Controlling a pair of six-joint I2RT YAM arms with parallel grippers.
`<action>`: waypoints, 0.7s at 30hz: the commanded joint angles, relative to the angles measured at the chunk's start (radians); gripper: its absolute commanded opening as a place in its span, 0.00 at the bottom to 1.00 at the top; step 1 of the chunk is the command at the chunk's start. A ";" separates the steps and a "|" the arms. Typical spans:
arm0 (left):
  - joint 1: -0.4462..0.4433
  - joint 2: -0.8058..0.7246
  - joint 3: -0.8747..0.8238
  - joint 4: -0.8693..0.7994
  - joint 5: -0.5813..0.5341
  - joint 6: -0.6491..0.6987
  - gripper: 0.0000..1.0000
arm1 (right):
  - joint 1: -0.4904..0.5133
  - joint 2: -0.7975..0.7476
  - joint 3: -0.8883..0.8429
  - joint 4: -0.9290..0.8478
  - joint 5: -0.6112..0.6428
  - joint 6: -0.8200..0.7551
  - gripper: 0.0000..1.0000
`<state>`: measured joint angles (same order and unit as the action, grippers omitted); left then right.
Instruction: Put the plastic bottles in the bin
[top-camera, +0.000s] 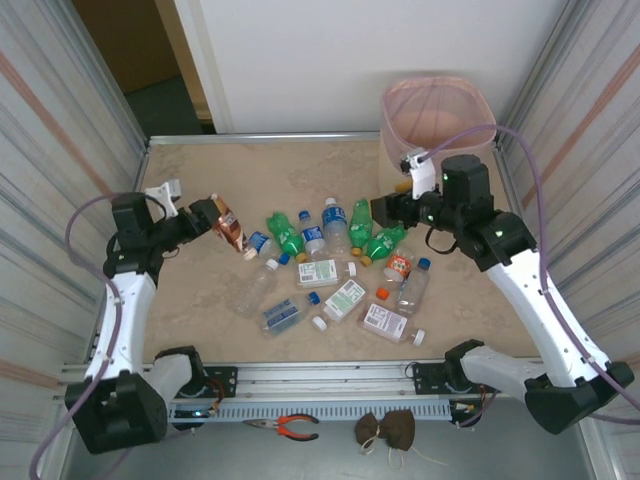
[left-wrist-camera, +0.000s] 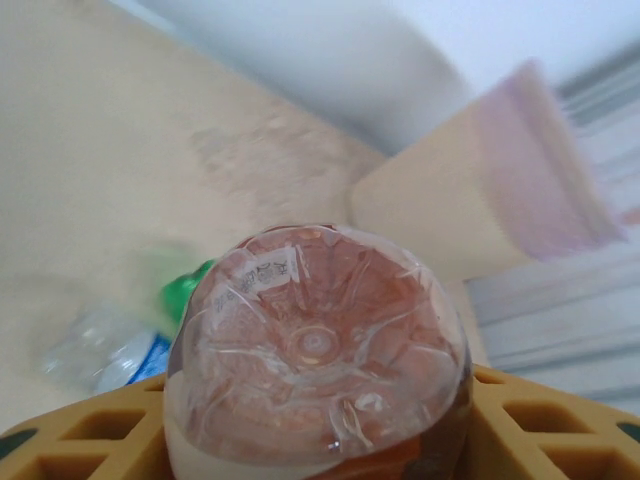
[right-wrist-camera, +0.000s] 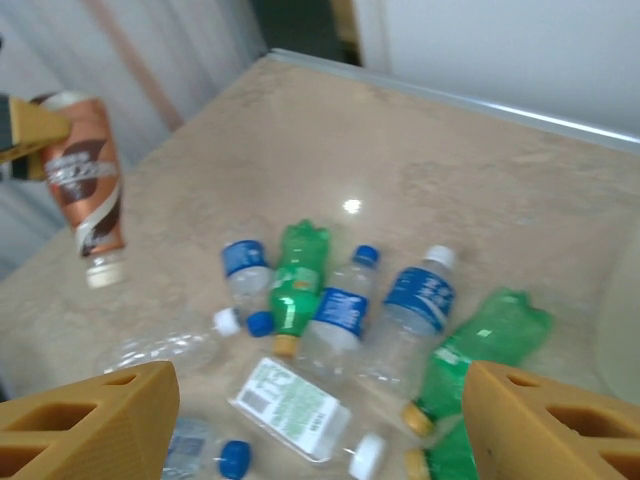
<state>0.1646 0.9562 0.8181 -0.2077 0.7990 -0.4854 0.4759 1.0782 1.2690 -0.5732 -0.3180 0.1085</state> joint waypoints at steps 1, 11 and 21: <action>0.007 -0.052 0.007 0.157 0.176 0.023 0.57 | 0.053 0.001 -0.026 0.126 -0.130 0.044 0.74; -0.120 -0.072 0.127 0.241 0.324 0.087 0.54 | 0.231 0.109 0.031 0.302 -0.267 0.058 0.76; -0.376 -0.002 0.314 0.164 0.349 0.224 0.53 | 0.336 0.207 0.128 0.360 -0.310 0.049 0.79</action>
<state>-0.1696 0.9337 1.0721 -0.0124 1.1103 -0.3378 0.7937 1.2728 1.3540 -0.2649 -0.5900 0.1497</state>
